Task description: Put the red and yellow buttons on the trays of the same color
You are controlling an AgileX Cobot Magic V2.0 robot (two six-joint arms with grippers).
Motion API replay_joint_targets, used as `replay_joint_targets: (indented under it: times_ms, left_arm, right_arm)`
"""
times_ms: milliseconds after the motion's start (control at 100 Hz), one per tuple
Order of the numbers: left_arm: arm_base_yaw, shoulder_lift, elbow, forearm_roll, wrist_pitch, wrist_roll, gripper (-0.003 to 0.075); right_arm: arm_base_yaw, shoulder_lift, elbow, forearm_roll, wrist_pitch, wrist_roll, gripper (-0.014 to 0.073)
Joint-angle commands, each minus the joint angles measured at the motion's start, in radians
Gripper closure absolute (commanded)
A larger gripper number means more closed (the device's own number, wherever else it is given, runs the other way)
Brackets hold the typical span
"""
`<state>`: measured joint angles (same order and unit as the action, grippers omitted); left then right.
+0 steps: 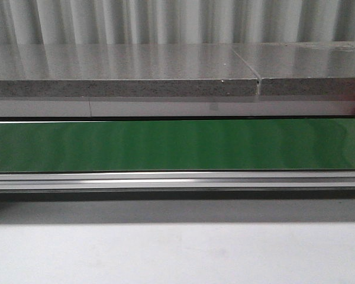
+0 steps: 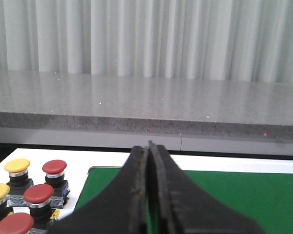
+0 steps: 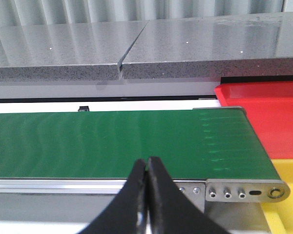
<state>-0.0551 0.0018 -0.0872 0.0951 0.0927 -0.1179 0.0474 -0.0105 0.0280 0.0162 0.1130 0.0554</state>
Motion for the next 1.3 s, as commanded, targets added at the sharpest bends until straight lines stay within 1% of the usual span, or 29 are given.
replay_joint_targets:
  times_ms: [0, 80, 230, 340, 450, 710, 750, 800, 850, 880, 900, 940, 950, 970, 980, 1020, 1070, 1090, 1140, 1210, 1290]
  left_arm:
    - [0.001, 0.062, -0.149, -0.026, 0.043, -0.007, 0.0741]
    - [0.001, 0.156, -0.276, -0.039, 0.172, -0.007, 0.0741]
    - [0.001, 0.348, -0.528, -0.039, 0.472, -0.007, 0.0741]
    - [0.001, 0.465, -0.645, -0.095, 0.644, -0.007, 0.0741]
    - [0.001, 0.539, -0.691, -0.124, 0.67, -0.007, 0.0741]
    - [0.001, 0.669, -0.688, -0.143, 0.719, -0.007, 0.0739]
    - [0.001, 0.687, -0.688, -0.153, 0.728, -0.007, 0.0727]
    - [0.001, 0.713, -0.688, -0.16, 0.743, -0.007, 0.0682]
    - [0.001, 0.74, -0.688, -0.167, 0.758, -0.007, 0.0606]
    - [0.001, 0.753, -0.688, -0.17, 0.763, -0.007, 0.0536]
    - [0.001, 0.762, -0.688, -0.174, 0.765, -0.007, 0.0505]
    - [0.001, 0.774, -0.688, -0.183, 0.768, -0.007, 0.0398]
    - [0.001, 0.777, -0.688, -0.184, 0.768, -0.007, 0.0361]
    - [0.001, 0.783, -0.688, -0.187, 0.768, -0.007, 0.0324]
    - [0.001, 0.785, -0.688, -0.191, 0.768, -0.007, 0.0287]
    - [0.001, 0.79, -0.688, -0.195, 0.768, -0.012, 0.0188]
    - [0.001, 0.79, -0.688, -0.189, 0.759, -0.03, 0.0104]
    - [0.001, 0.79, -0.688, -0.187, 0.753, -0.032, 0.0079]
    - [0.001, 0.79, -0.685, -0.179, 0.739, -0.058, 0.0047]
    - [0.001, 0.79, -0.685, -0.144, 0.74, -0.136, 0.005]
    - [0.003, 0.79, -0.685, -0.063, 0.755, -0.233, 0.005]
  right_arm:
    - [0.002, -0.011, -0.016, -0.003, -0.08, -0.002, 0.0662]
    - [0.002, -0.011, -0.016, -0.003, -0.08, -0.002, 0.0662]
    - [0.002, -0.011, -0.016, -0.003, -0.08, -0.002, 0.0662]
    - [0.002, -0.011, -0.016, -0.003, -0.08, -0.002, 0.0662]
    - [0.002, -0.011, -0.016, -0.003, -0.08, -0.002, 0.0662]
    - [0.002, -0.011, -0.016, -0.003, -0.08, -0.002, 0.0662]
    - [0.002, -0.011, -0.016, -0.003, -0.08, -0.002, 0.0662]
    - [0.002, -0.011, -0.016, -0.003, -0.08, -0.002, 0.0662]
    - [0.002, -0.011, -0.016, -0.003, -0.08, -0.002, 0.0662]
    - [0.002, -0.011, -0.016, -0.003, -0.08, -0.002, 0.0662]
    - [0.002, -0.011, -0.016, -0.003, -0.08, -0.002, 0.0662]
    - [0.002, -0.011, -0.016, -0.003, -0.08, -0.002, 0.0662]
    - [0.002, -0.011, -0.016, -0.003, -0.08, -0.002, 0.0662]
    - [0.002, -0.011, -0.016, -0.003, -0.08, -0.002, 0.0662]
    - [0.002, -0.011, -0.016, -0.003, -0.08, -0.002, 0.0662]
    - [0.002, -0.011, -0.016, -0.003, -0.08, -0.002, 0.0662]
    - [0.002, -0.011, -0.016, -0.003, -0.08, -0.002, 0.0662]
    - [0.002, -0.011, -0.016, -0.003, -0.08, -0.002, 0.0662]
    - [0.002, -0.011, -0.016, -0.003, -0.08, -0.002, 0.0662]
    - [0.002, -0.011, -0.016, -0.003, -0.08, -0.002, 0.0662]
    - [0.002, -0.011, -0.016, -0.003, -0.08, -0.002, 0.0662]
